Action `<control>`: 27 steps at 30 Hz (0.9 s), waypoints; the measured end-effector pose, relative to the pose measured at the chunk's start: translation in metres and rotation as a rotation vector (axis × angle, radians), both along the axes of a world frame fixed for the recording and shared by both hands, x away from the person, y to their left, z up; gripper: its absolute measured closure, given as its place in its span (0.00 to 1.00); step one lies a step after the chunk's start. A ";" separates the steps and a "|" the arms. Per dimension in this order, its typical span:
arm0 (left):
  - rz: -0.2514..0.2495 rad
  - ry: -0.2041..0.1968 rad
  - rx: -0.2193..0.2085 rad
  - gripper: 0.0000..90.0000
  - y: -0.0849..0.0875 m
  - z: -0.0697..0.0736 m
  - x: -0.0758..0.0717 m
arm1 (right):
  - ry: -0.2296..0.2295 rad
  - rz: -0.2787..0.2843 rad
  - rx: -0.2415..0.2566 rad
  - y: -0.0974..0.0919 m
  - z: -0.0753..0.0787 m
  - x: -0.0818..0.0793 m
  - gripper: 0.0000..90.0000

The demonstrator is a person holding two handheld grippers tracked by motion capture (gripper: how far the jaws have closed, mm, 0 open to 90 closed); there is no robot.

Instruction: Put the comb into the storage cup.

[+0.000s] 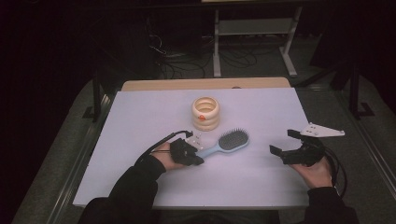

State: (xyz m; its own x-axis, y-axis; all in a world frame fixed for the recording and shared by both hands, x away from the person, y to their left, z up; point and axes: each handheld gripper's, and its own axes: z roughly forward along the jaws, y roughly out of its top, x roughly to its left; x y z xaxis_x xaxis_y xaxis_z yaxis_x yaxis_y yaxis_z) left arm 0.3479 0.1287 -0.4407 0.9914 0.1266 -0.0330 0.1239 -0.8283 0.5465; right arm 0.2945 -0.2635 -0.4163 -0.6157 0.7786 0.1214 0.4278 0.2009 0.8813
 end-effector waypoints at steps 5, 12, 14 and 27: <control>0.004 0.003 -0.007 1.00 0.003 0.003 0.000 | 0.002 0.001 0.000 0.000 0.000 0.000 0.00; 0.009 -0.011 -0.002 1.00 0.006 0.013 0.001 | 0.001 0.001 0.000 0.000 0.000 0.000 0.00; 0.006 -0.020 -0.006 1.00 0.006 0.017 0.000 | 0.002 0.002 0.000 0.000 0.000 0.000 0.00; 0.021 -0.040 -0.009 0.96 0.000 0.034 0.006 | 0.003 0.003 0.001 0.000 0.000 0.000 0.00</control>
